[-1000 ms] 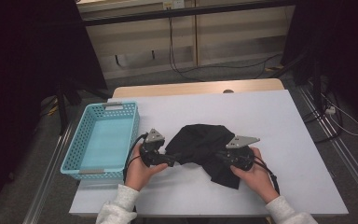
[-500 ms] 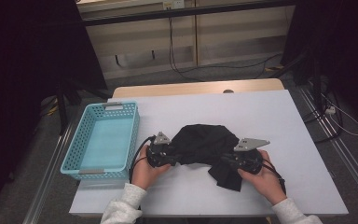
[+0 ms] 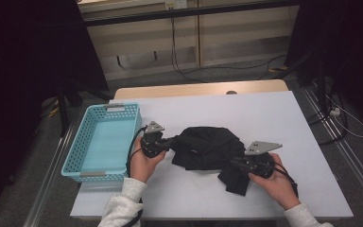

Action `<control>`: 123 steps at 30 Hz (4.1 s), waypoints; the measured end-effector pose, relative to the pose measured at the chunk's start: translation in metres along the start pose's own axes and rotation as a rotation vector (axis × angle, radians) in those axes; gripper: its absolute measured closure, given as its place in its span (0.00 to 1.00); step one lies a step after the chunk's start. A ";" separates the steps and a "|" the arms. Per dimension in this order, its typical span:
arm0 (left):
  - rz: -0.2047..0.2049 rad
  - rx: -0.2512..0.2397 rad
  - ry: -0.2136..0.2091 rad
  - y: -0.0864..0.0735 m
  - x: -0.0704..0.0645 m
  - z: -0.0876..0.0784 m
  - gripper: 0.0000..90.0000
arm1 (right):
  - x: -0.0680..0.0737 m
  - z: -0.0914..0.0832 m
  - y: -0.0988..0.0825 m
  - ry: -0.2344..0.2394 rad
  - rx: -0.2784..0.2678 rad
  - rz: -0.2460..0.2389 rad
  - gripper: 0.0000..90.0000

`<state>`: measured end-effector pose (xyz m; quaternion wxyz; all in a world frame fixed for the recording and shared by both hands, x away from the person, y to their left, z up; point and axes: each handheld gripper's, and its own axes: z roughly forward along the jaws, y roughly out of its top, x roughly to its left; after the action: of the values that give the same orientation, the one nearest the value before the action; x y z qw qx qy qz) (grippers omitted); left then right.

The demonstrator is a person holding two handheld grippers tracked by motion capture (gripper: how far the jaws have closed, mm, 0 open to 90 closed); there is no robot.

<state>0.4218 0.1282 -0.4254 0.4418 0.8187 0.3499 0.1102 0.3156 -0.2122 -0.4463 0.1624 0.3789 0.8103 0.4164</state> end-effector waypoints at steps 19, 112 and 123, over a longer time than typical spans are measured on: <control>-0.015 0.003 0.019 0.005 0.005 -0.009 0.97 | 0.014 0.001 0.019 -0.001 -0.064 -0.069 0.57; -0.098 -0.022 0.001 0.003 0.001 -0.022 0.97 | 0.008 0.023 0.030 -0.097 -0.078 -0.082 0.54; -0.103 -0.045 -0.002 0.006 0.000 -0.025 0.97 | 0.026 0.083 0.035 0.000 0.055 -0.121 0.68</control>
<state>0.4129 0.1423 -0.4065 0.4656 0.7896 0.3884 0.0943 0.3633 -0.1341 -0.4674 0.1769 0.3335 0.8430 0.3833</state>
